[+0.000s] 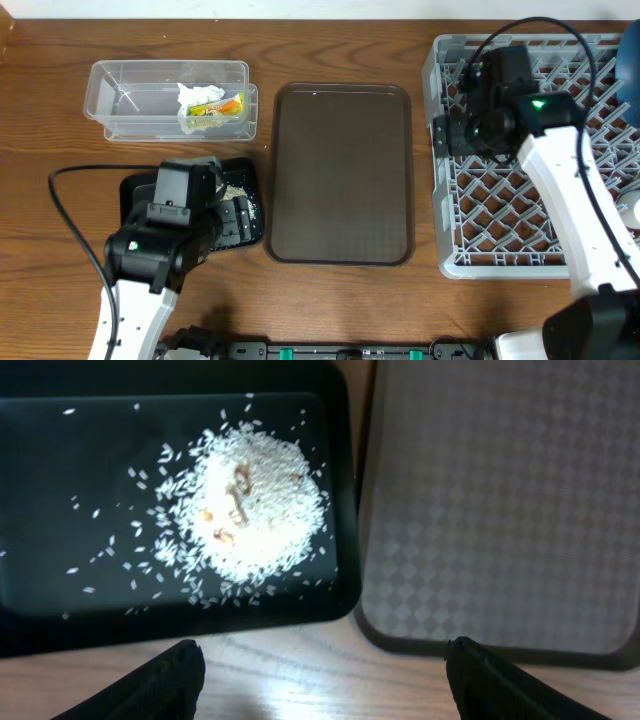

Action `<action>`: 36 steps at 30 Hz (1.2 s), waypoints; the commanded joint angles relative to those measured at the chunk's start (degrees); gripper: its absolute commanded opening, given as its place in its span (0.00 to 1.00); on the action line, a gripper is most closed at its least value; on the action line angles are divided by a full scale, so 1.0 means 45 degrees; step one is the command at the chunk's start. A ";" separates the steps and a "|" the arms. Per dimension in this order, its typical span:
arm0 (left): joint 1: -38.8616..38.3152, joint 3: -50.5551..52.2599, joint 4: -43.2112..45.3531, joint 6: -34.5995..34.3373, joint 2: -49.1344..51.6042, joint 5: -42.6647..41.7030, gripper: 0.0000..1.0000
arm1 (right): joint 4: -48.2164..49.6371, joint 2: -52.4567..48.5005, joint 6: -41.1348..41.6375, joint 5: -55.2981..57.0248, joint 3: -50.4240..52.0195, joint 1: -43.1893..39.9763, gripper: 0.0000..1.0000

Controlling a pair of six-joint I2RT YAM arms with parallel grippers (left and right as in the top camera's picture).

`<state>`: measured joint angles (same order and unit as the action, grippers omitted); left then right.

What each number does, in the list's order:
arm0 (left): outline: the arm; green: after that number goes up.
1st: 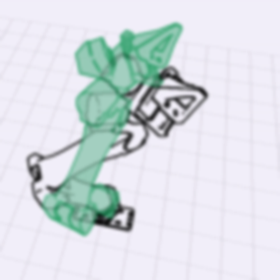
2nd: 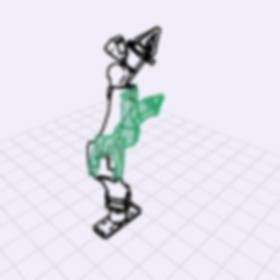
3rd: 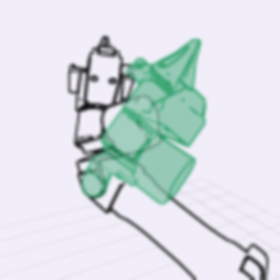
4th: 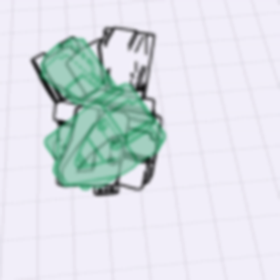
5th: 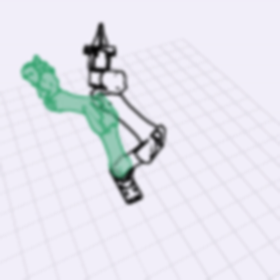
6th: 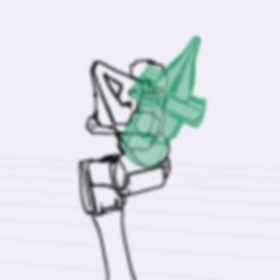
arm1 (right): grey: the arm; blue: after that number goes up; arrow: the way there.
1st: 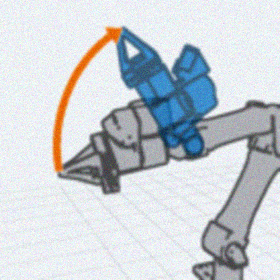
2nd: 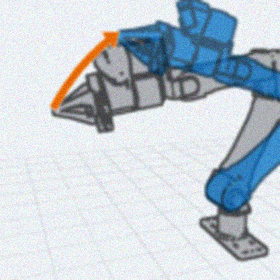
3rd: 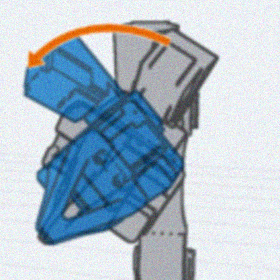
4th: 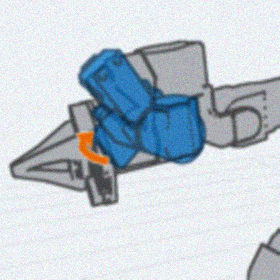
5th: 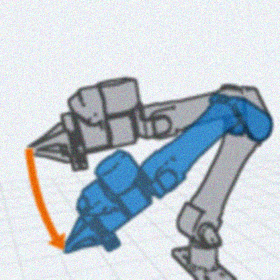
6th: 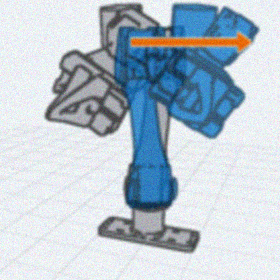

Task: Sort waste into correct bins and load items into the dishwasher rack

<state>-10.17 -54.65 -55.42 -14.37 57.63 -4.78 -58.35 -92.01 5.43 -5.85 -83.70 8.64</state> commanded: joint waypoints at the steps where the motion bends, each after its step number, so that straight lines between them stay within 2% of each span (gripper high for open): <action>1: 0.0068 -0.0049 0.0102 0.0189 0.0996 -0.0272 0.81 | 0.0155 0.0044 -0.0529 -0.2409 -0.0005 -0.0432 0.99; 7: 0.0068 -0.0049 -0.0539 0.0359 0.2584 -0.0607 0.84 | -0.1263 0.0068 -0.0661 -0.2322 0.0000 -0.1083 0.99; 11: 0.0068 -0.0049 -0.1311 0.0355 0.2424 -0.0602 0.84 | -0.2166 0.0442 -0.0661 -0.1889 0.0403 -0.1642 0.99; 14: 0.0019 0.0019 -0.1583 0.0355 0.1739 -0.0602 0.84 | -0.1647 0.1355 -0.0661 -0.1889 0.1530 -0.1953 0.99; 19: 0.0019 0.0758 -0.0928 0.0359 -0.1122 -0.0597 0.85 | 0.0437 0.4284 -0.0578 -0.1647 0.4551 -0.2021 0.99; 22: 0.0019 0.1302 -0.0714 0.0355 -0.3487 -0.0593 0.89 | 0.1360 0.6261 -0.0515 -0.1360 0.6135 -0.2011 0.99; 26: 0.0019 0.1817 -0.0816 0.0257 -0.6722 -0.0597 0.90 | 0.2137 0.9496 -0.0510 -0.0753 0.8034 -0.2011 0.99; 32: 0.0019 0.1821 -0.0554 0.0257 -0.9330 -0.0597 0.91 | 0.1909 1.2405 -0.0515 -0.0709 0.8990 -0.2011 0.99; 36: 0.0019 0.1821 -0.0583 0.0257 -0.9811 -0.0597 0.91 | 0.1239 1.3129 -0.0515 -0.0709 0.8995 -0.2011 0.99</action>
<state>-10.17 -47.22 -58.08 -13.32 14.46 -7.33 -51.81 -34.37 3.22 -9.87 -43.79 -0.10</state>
